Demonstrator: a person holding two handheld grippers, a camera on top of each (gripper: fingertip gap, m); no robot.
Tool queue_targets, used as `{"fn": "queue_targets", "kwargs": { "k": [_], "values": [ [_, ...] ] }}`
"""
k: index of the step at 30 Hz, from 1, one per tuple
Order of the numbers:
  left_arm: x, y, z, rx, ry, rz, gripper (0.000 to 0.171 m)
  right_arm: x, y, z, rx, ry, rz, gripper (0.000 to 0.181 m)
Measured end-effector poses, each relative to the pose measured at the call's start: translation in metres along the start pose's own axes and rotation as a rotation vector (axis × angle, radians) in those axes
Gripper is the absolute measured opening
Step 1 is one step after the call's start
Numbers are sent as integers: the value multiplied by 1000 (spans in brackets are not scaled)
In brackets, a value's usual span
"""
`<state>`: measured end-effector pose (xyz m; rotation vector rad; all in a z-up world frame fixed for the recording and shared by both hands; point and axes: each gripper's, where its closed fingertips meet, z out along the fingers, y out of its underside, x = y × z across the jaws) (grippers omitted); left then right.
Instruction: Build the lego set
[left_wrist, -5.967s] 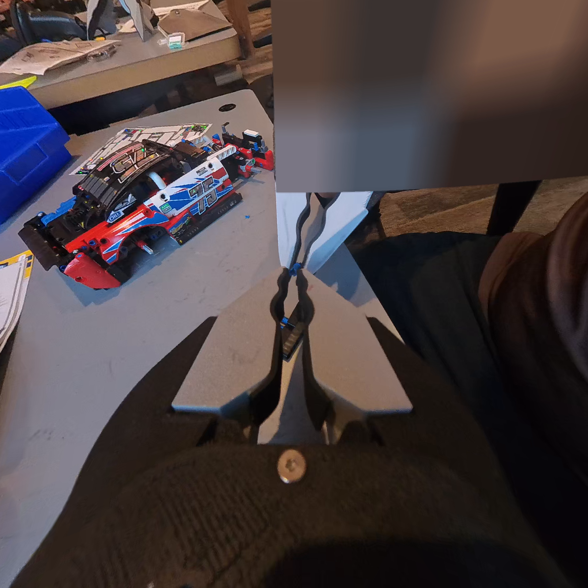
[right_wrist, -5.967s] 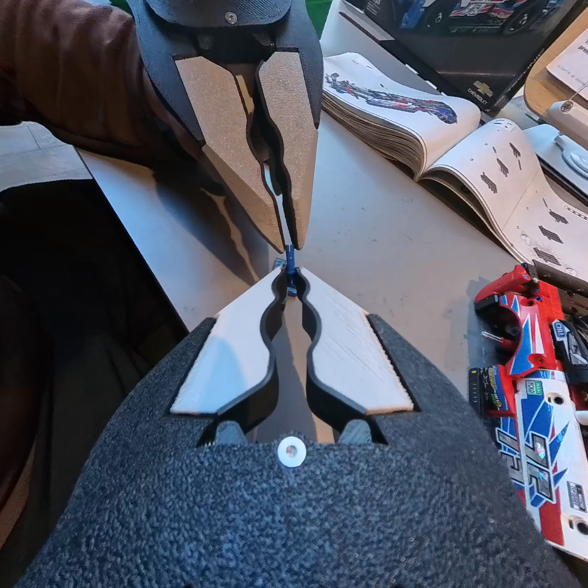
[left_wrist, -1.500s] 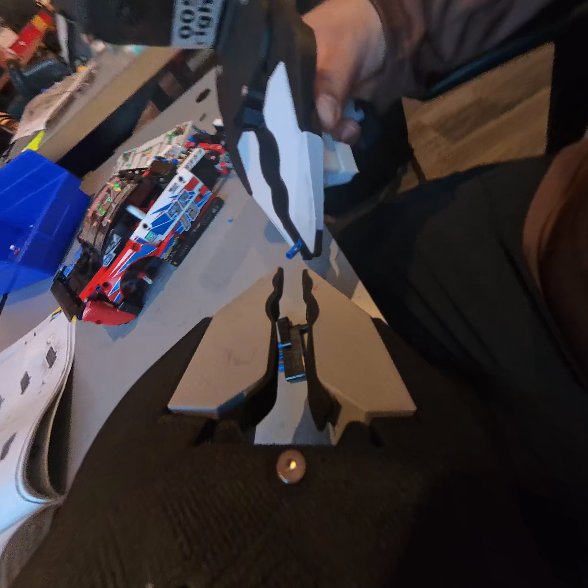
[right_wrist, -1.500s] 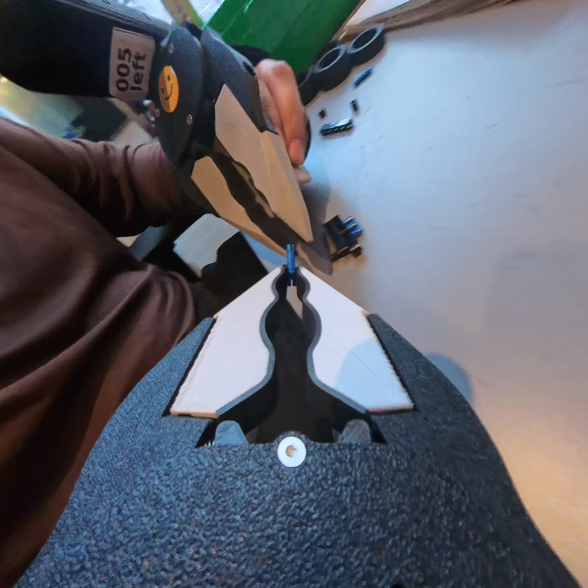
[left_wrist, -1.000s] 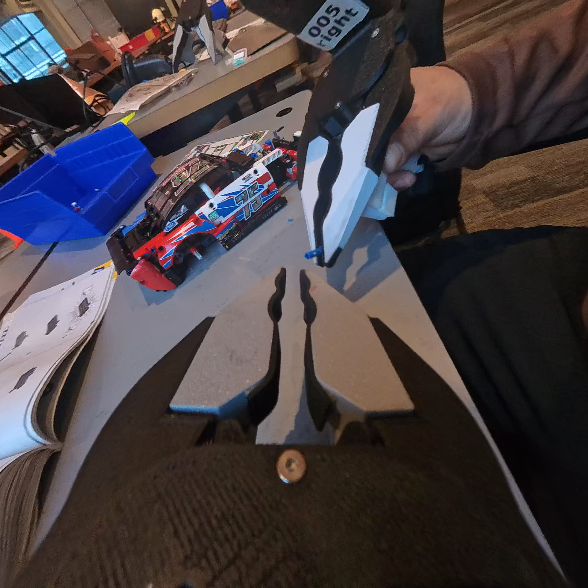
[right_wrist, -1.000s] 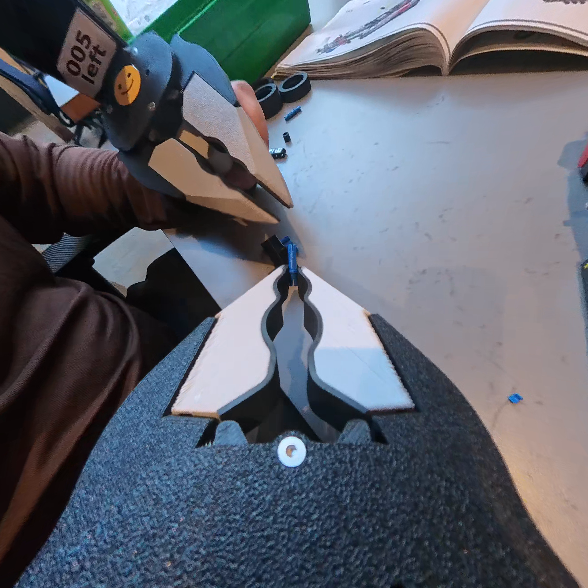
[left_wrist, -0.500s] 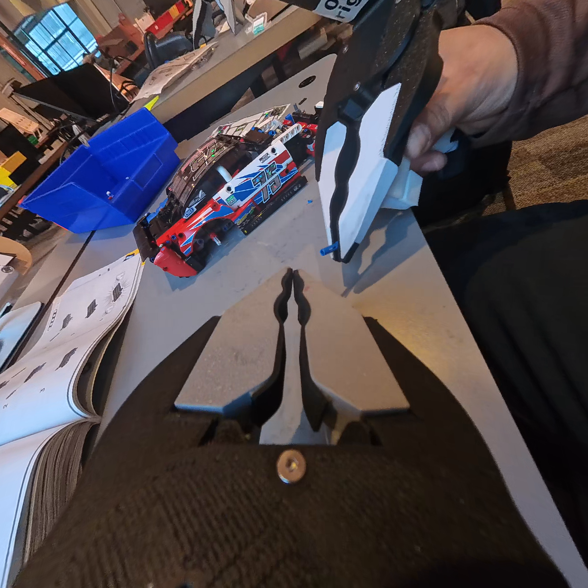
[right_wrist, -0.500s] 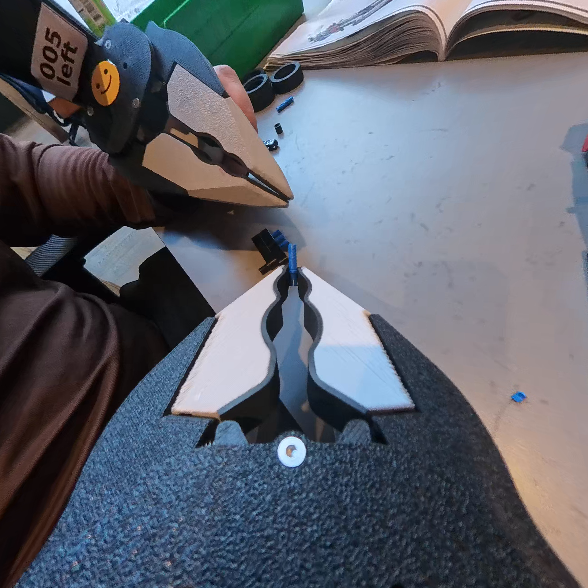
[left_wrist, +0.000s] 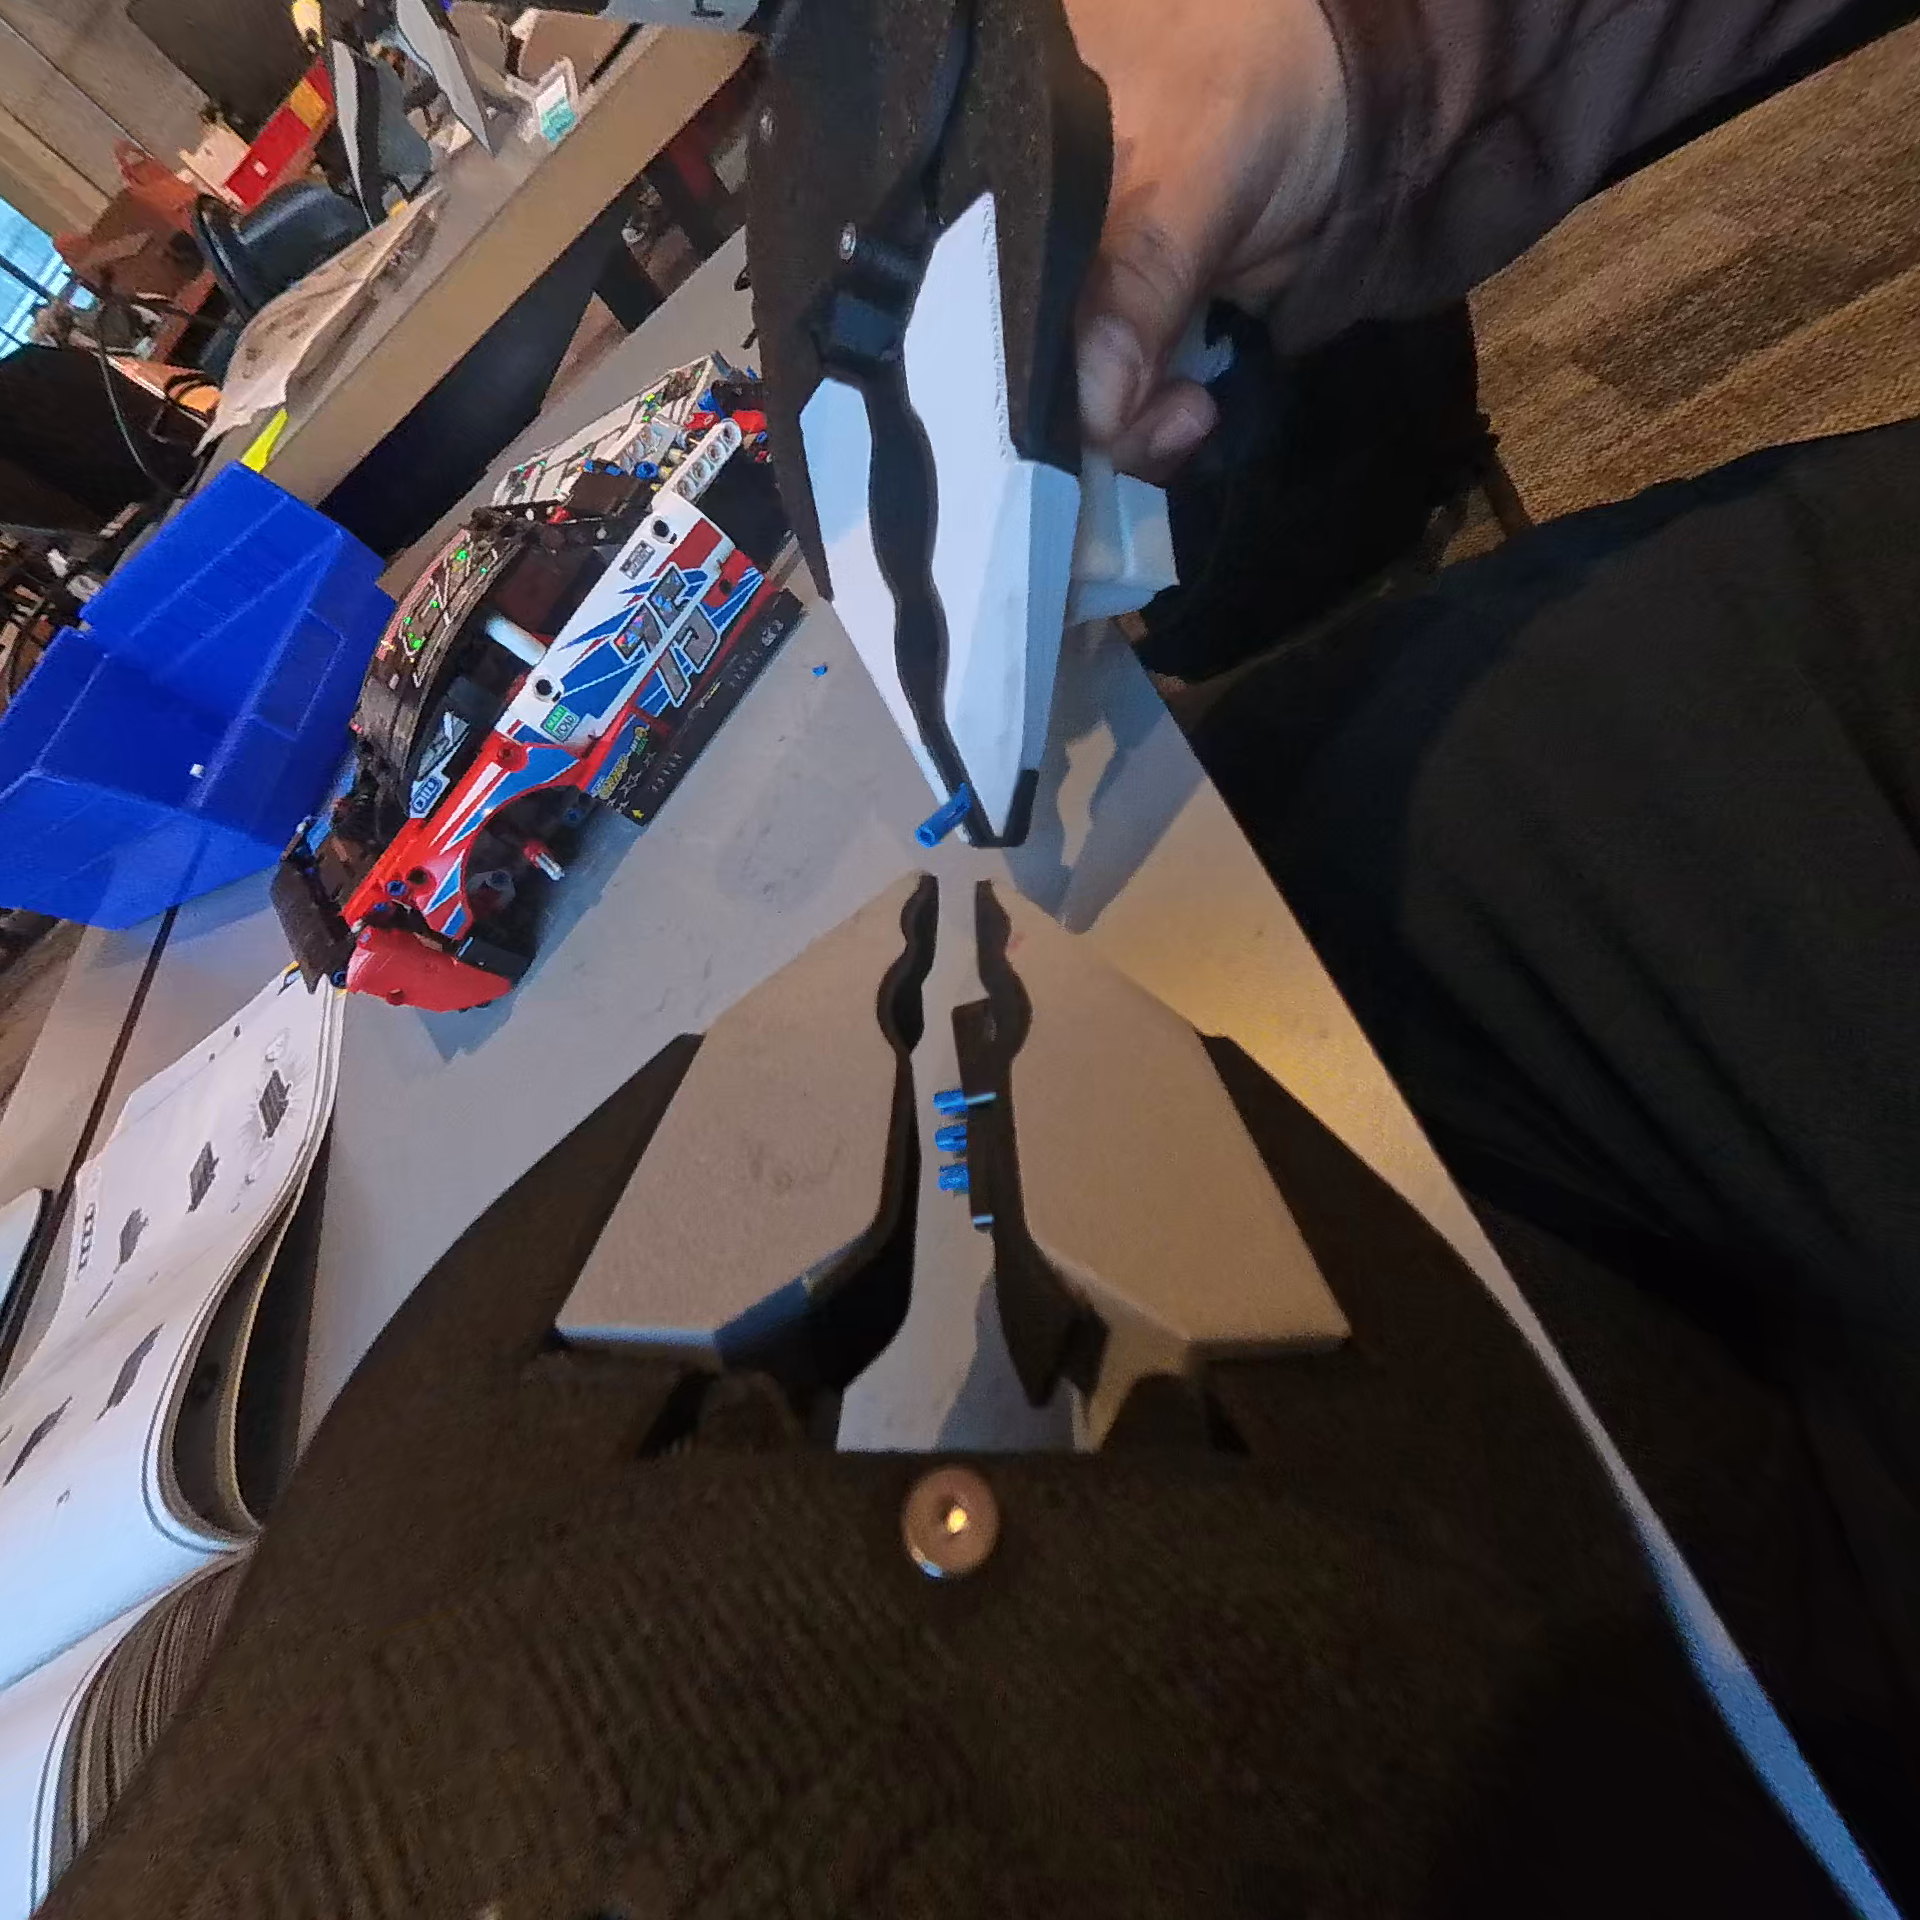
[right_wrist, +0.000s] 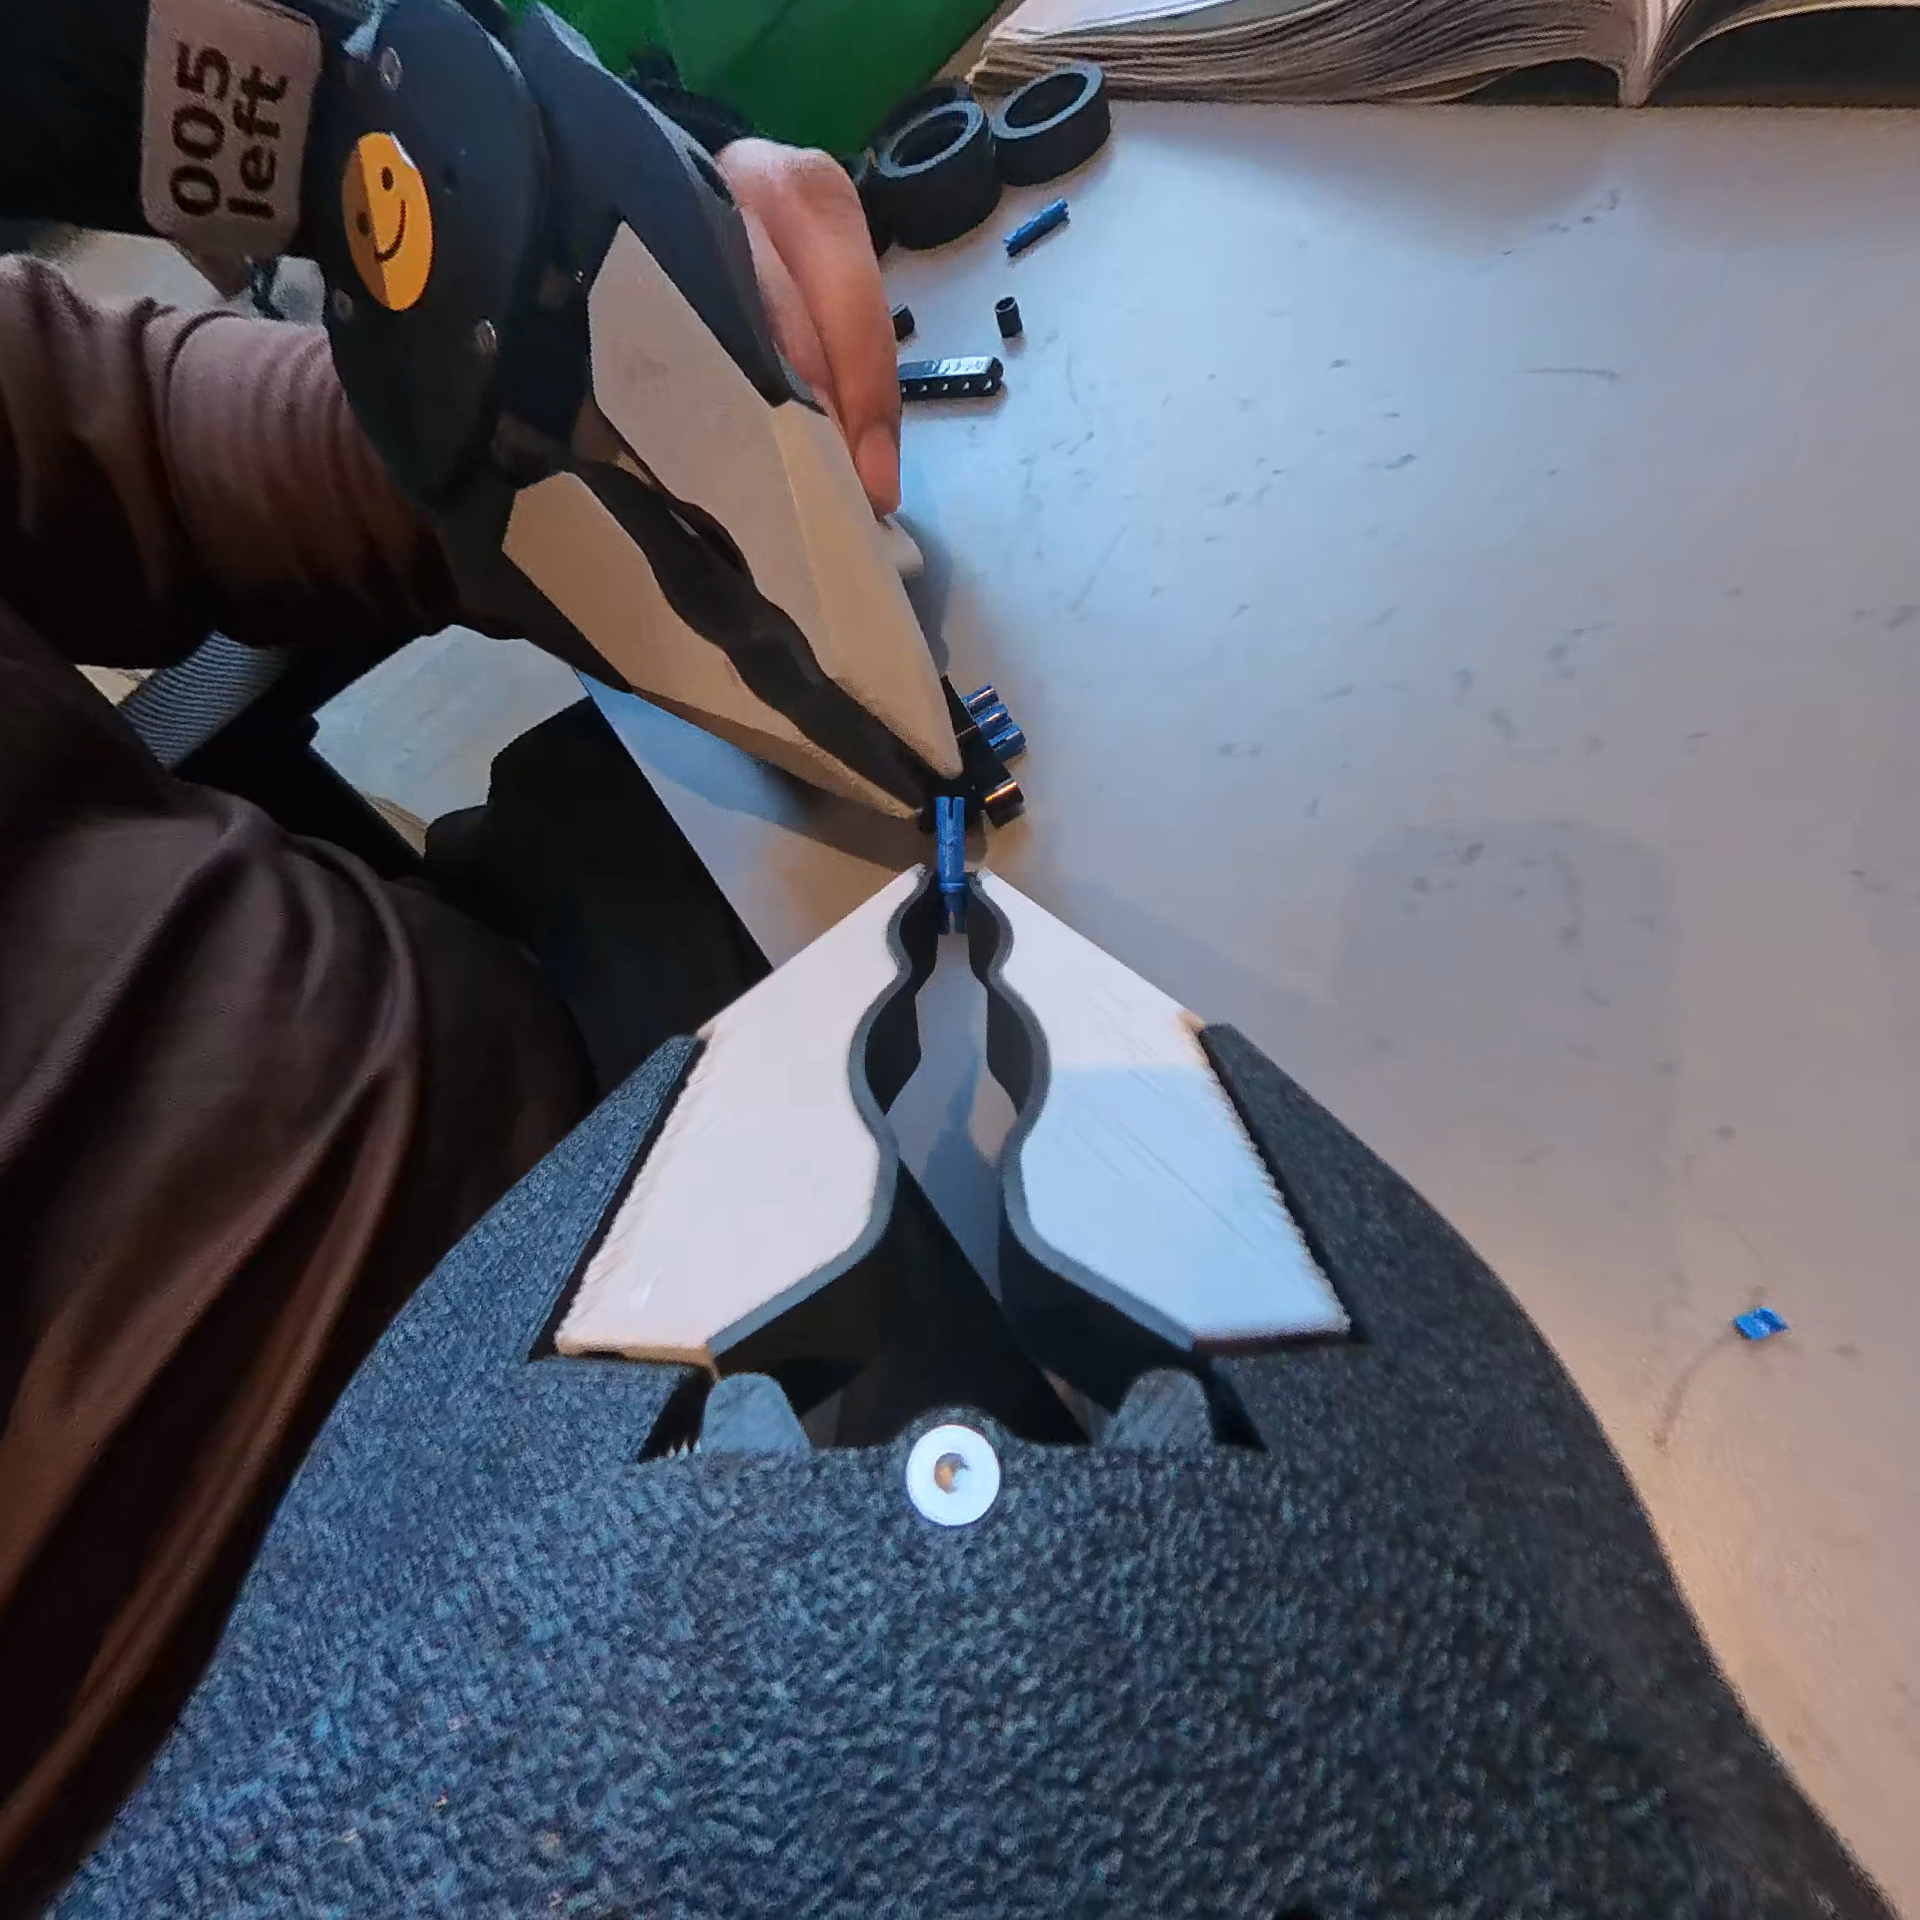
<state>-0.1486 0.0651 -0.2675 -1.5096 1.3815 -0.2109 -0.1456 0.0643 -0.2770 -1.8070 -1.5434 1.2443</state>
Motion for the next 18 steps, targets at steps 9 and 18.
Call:
{"fn": "queue_targets", "kwargs": {
  "k": [9, 18],
  "values": [
    [10, 8, 7, -88, -36, 184, 5, -15, 15, 7, -96, -81, 14, 4],
    [20, 7, 11, -124, -62, 327, 12, -17, 23, 8, -145, -90, 23, 4]
  ]
}}
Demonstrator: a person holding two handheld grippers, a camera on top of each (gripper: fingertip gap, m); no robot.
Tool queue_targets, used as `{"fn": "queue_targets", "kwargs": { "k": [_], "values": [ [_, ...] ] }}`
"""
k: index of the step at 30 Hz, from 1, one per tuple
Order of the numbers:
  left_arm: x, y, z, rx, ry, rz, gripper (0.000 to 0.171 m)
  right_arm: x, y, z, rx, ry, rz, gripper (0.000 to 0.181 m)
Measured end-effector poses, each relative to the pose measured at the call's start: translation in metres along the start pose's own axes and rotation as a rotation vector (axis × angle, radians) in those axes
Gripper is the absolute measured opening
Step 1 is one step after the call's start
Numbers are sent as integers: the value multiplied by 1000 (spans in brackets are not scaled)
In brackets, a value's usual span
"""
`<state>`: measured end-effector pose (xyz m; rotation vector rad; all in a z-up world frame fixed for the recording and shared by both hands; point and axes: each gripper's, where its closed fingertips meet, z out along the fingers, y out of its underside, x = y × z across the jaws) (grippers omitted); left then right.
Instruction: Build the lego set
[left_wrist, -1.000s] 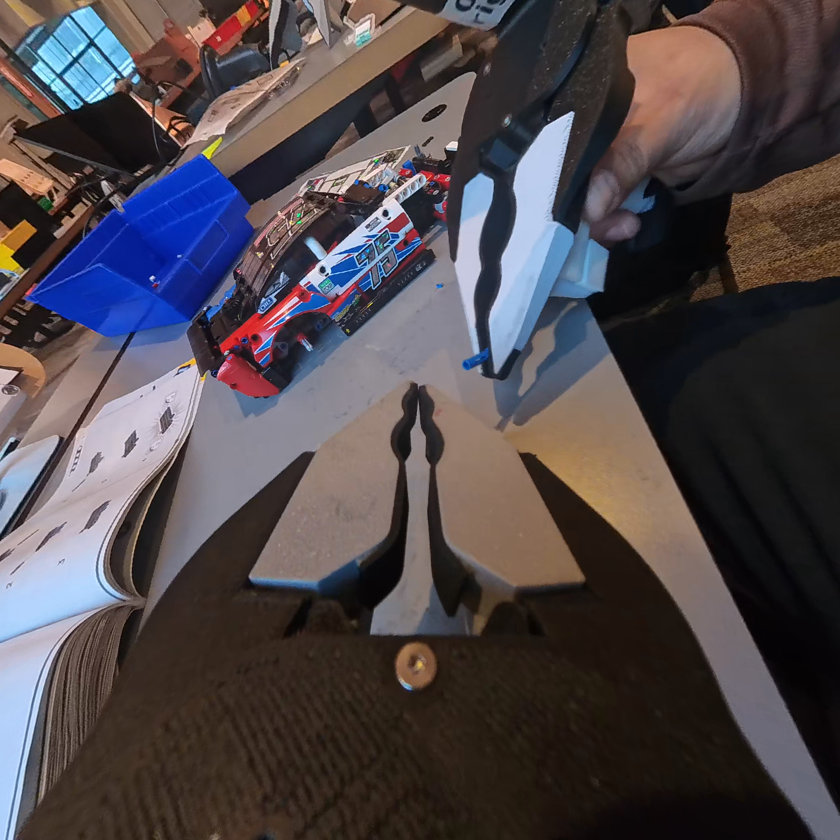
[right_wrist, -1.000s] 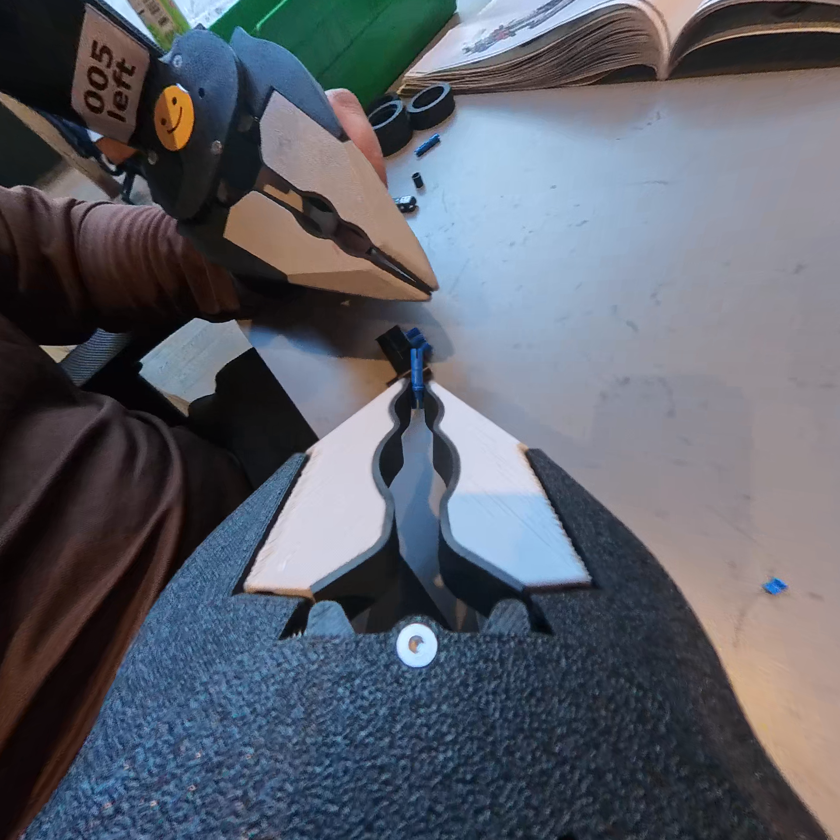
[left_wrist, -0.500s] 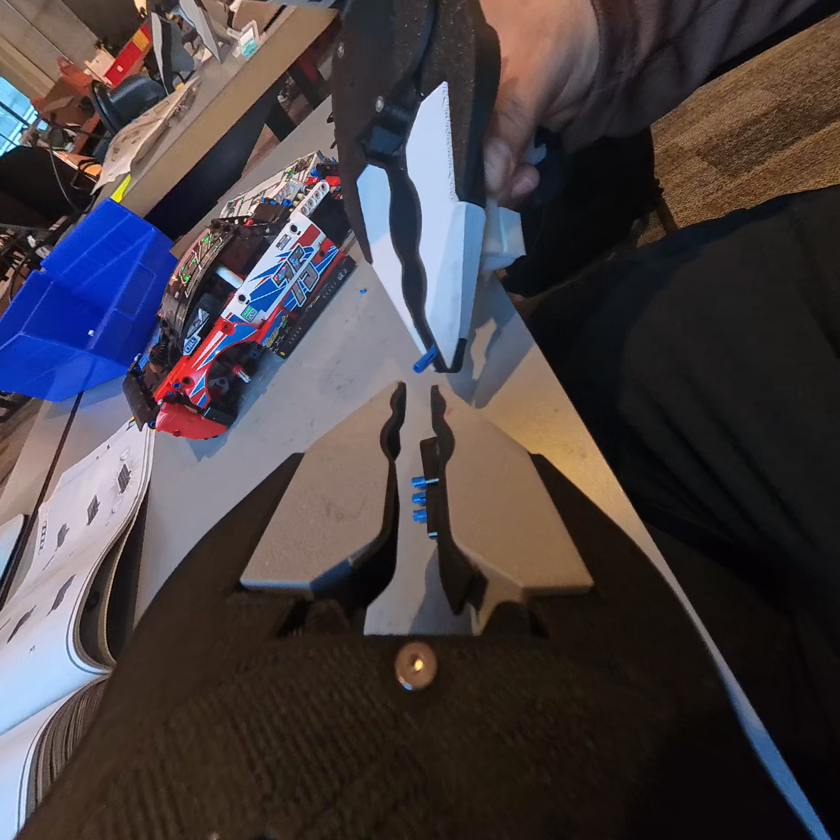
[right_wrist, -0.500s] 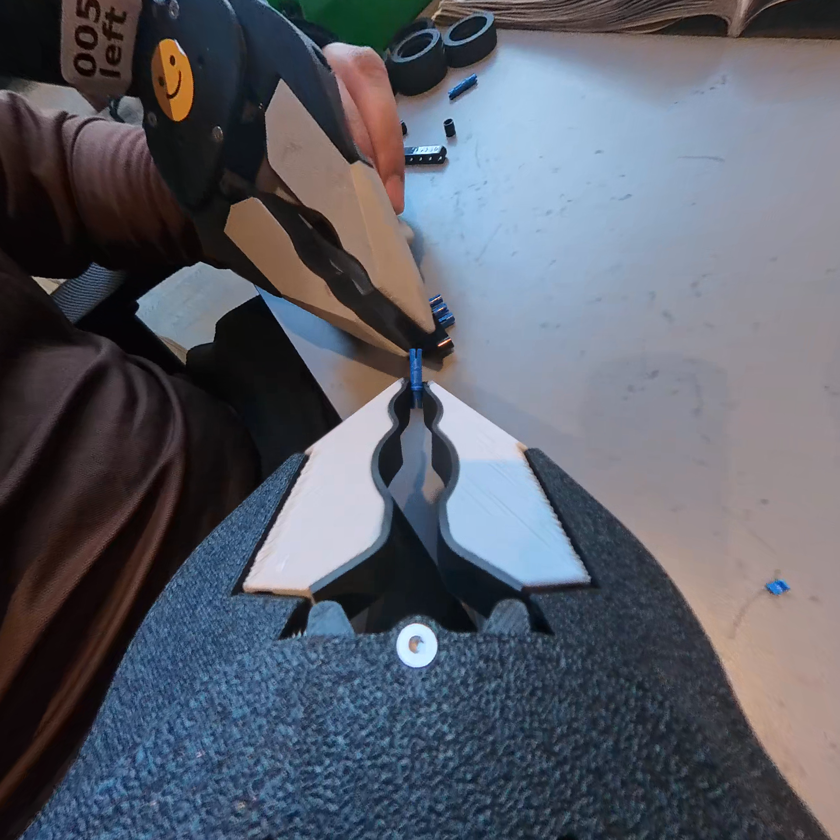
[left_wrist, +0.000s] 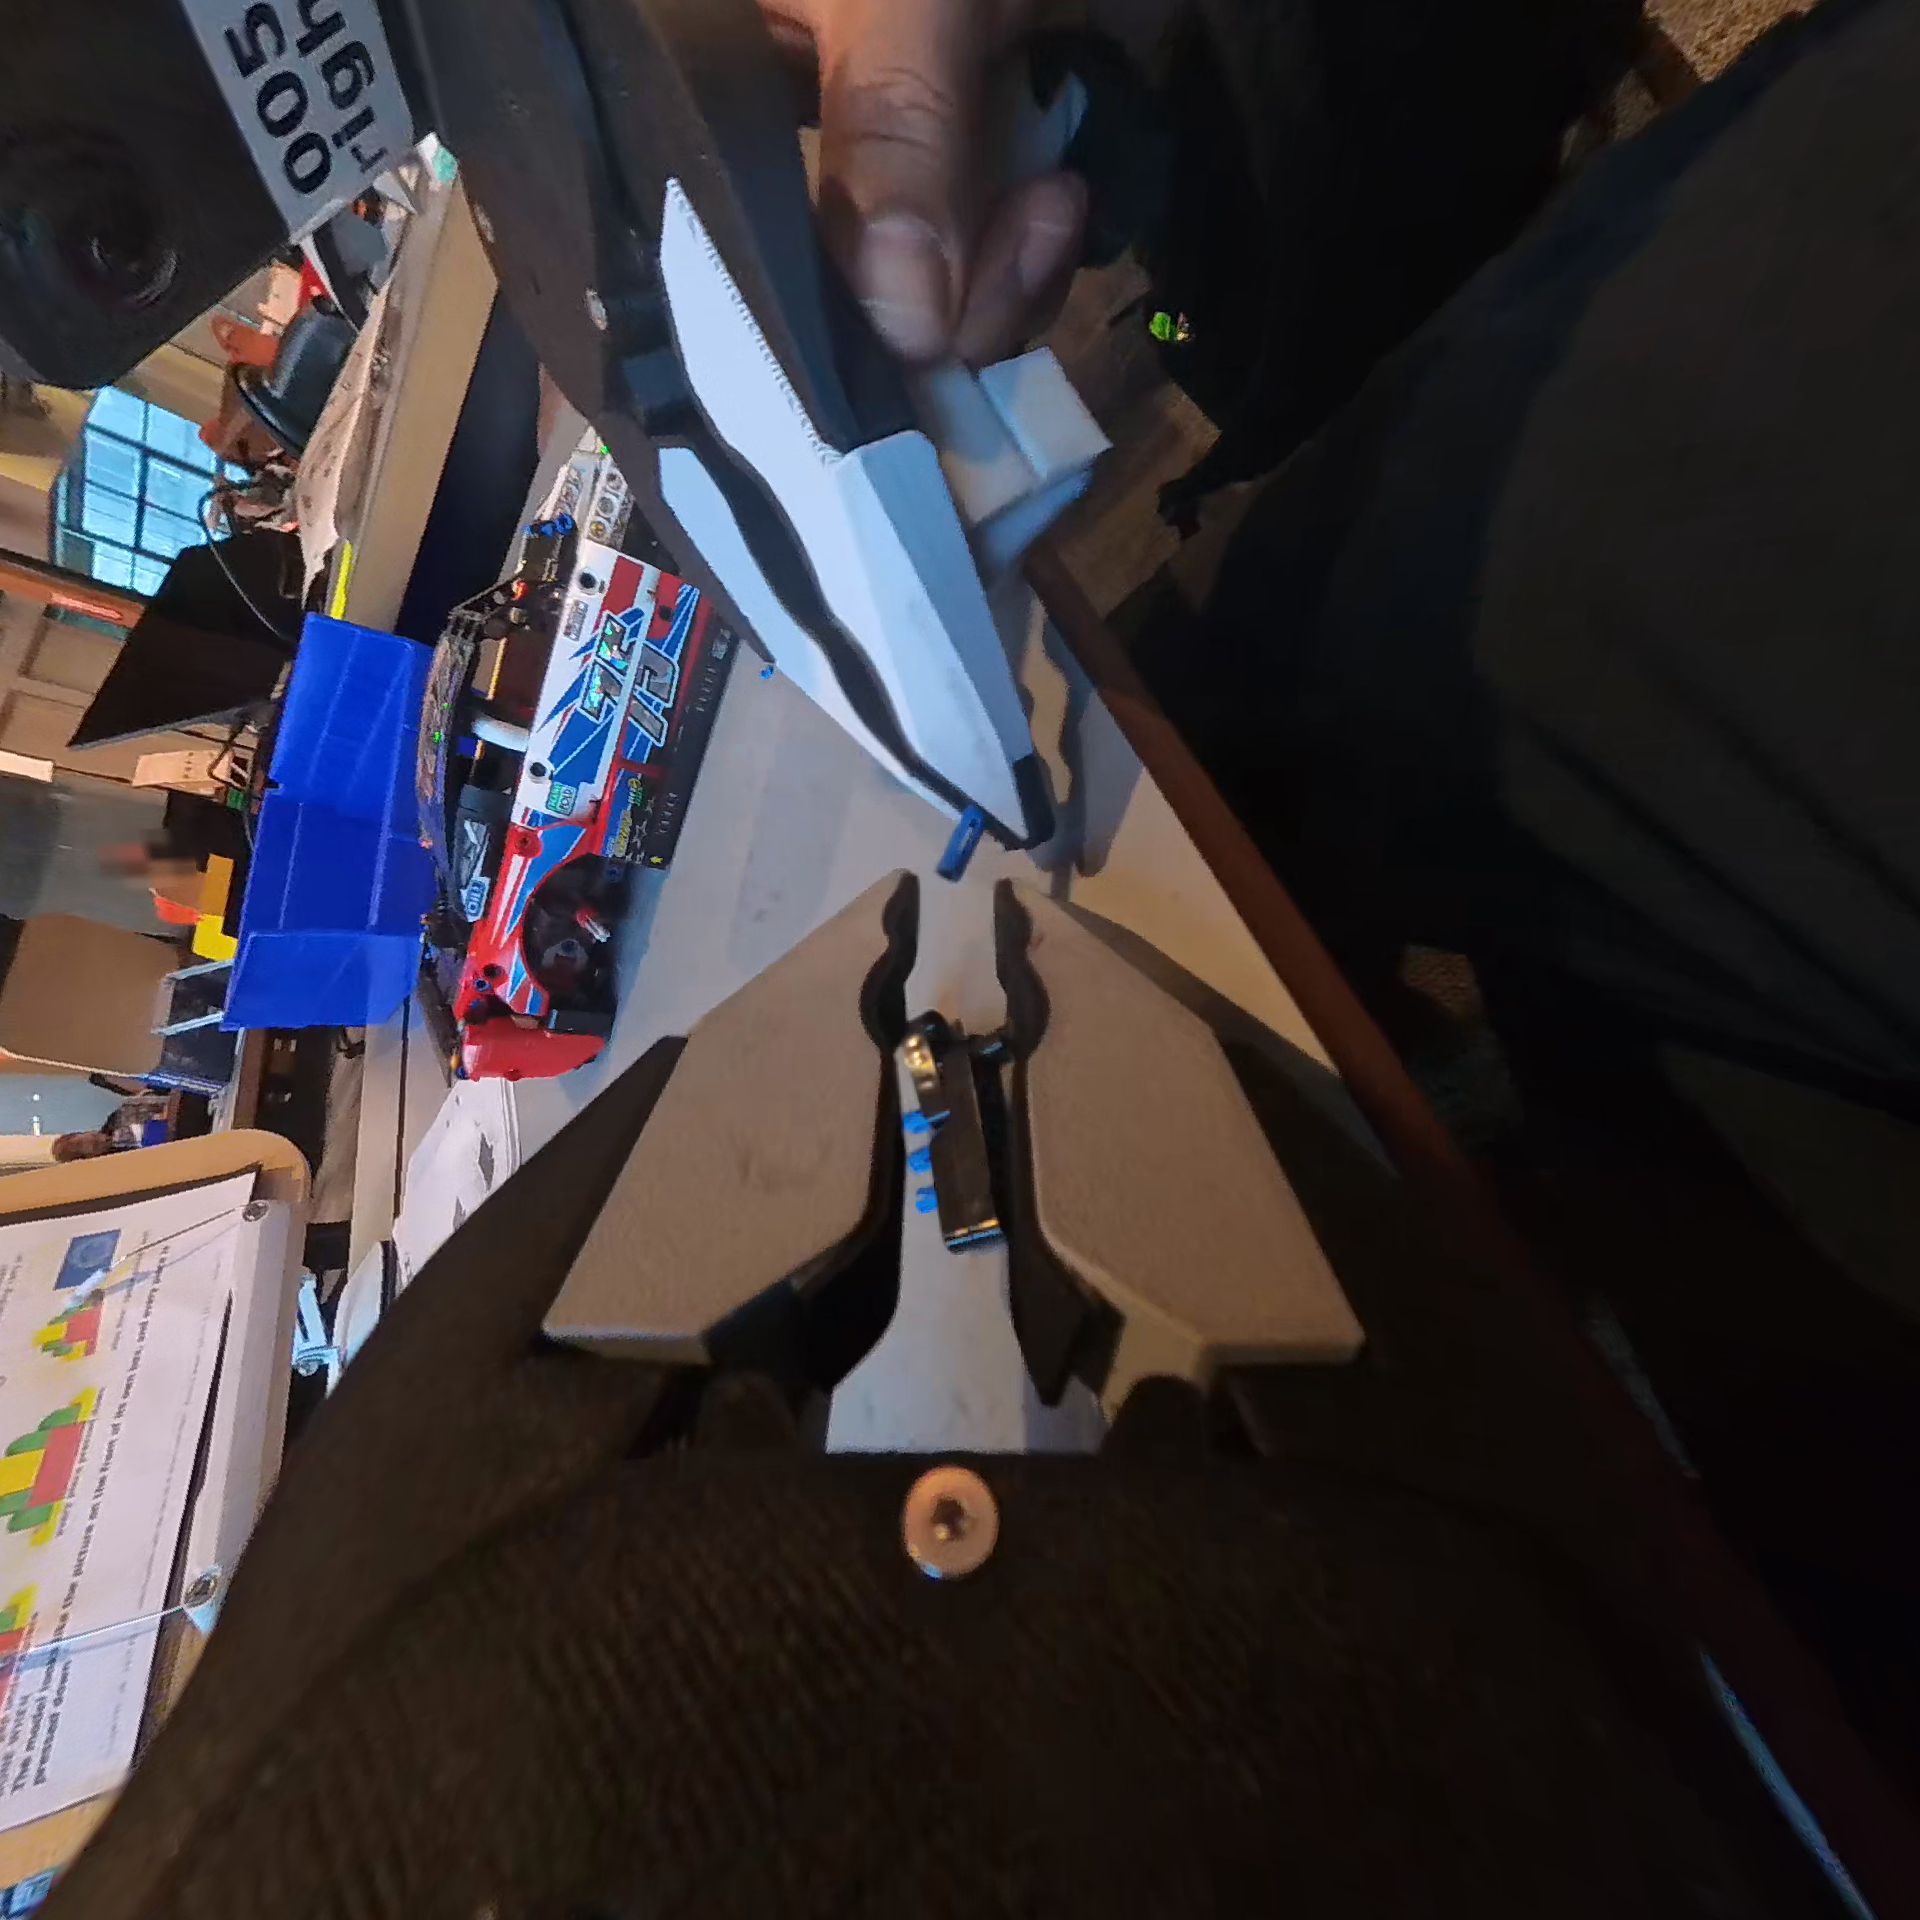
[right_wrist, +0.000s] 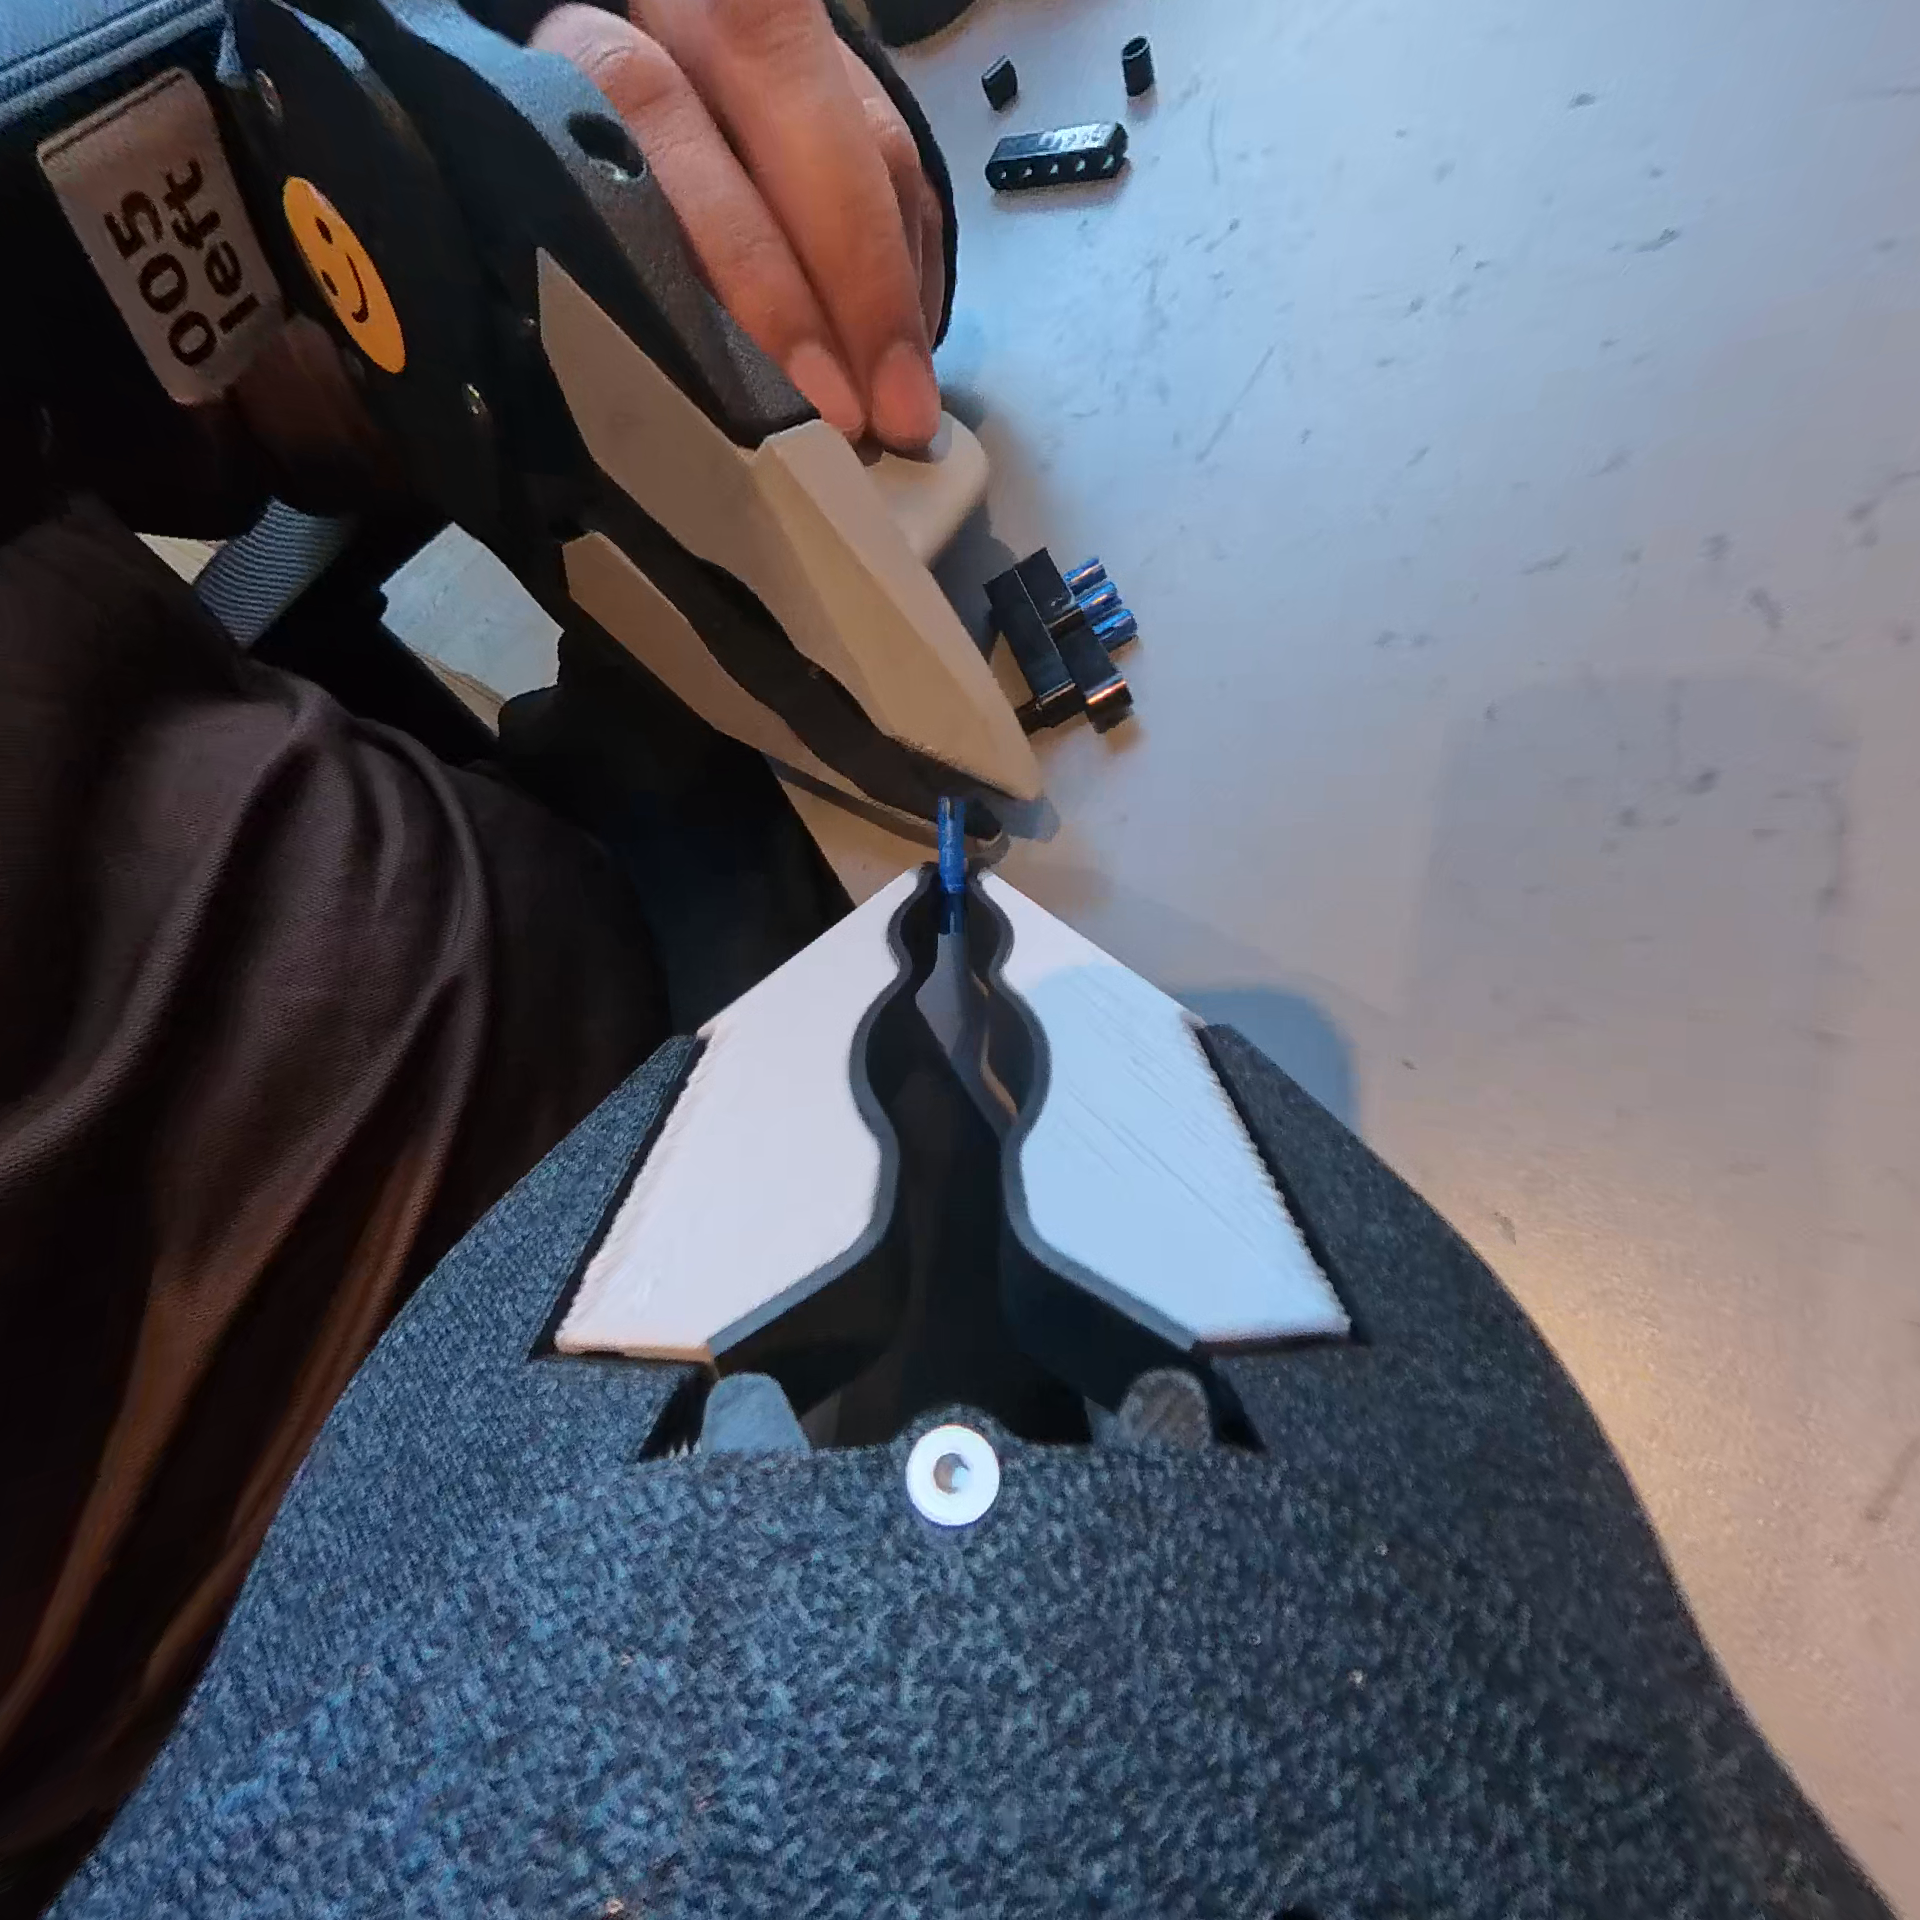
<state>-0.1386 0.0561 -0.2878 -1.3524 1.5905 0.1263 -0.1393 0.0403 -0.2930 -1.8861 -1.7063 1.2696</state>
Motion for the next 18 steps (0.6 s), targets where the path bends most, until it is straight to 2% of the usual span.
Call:
{"fn": "queue_targets", "kwargs": {
  "k": [5, 11, 18],
  "values": [
    [-3, -5, -3, 17, -33, 38, 10, -4, 3, 4, -33, 3, -17, 5],
    [5, -7, 0, -12, -62, 175, 10, -3, 4, 4, -36, 0, 6, 5],
    [2, -3, 1, -49, -77, 191, 3, -2, 1, 1, -3, -19, 36, 4]
  ]
}}
